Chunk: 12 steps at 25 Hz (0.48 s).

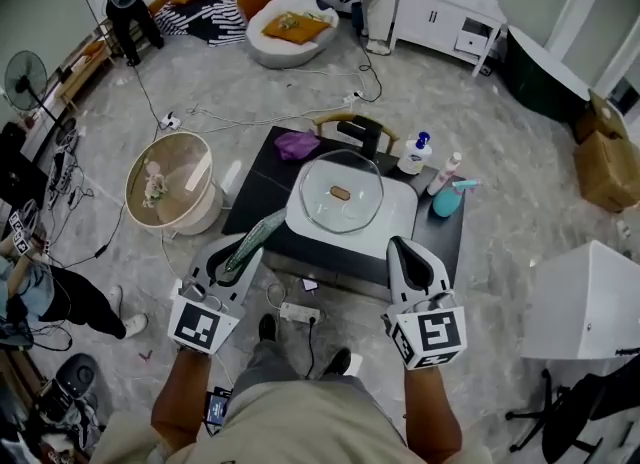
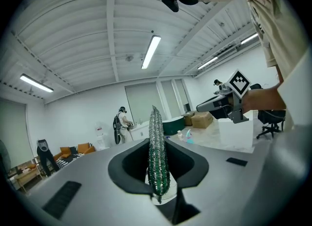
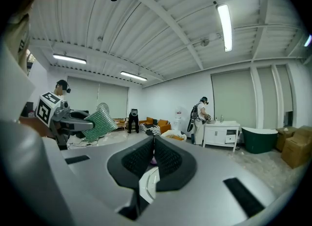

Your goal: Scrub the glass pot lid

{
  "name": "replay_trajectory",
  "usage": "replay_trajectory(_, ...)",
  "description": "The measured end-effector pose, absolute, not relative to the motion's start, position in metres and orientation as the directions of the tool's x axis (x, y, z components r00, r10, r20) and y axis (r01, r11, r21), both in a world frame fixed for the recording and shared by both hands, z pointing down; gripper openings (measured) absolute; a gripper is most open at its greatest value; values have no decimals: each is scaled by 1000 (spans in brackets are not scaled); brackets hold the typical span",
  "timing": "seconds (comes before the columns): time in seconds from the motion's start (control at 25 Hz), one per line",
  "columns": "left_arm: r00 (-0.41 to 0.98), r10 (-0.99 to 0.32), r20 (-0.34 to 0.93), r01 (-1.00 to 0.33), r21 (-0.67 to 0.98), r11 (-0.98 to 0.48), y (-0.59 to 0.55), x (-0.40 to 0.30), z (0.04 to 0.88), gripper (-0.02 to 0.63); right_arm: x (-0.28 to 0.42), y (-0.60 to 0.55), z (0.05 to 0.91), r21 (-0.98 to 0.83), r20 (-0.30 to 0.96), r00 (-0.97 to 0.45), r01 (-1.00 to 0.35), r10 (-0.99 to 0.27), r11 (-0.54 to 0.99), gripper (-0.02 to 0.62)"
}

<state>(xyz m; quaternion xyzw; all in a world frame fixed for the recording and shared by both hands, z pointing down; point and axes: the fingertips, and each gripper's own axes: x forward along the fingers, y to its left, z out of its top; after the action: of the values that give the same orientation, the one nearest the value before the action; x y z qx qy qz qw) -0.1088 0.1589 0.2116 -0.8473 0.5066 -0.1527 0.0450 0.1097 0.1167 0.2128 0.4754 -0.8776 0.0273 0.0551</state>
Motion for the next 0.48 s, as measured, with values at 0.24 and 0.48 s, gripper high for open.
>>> replay_trajectory(0.24, 564, -800, 208, -778, -192, -598, 109, -137, 211, 86, 87, 103, 206, 28, 151, -414, -906, -898, 423, 25)
replay_trajectory(0.48, 670, -722, 175, -693, -201, -692, 66, -160, 216, 86, 56, 89, 207, 44, 156, -302, -949, -941, 312, 25)
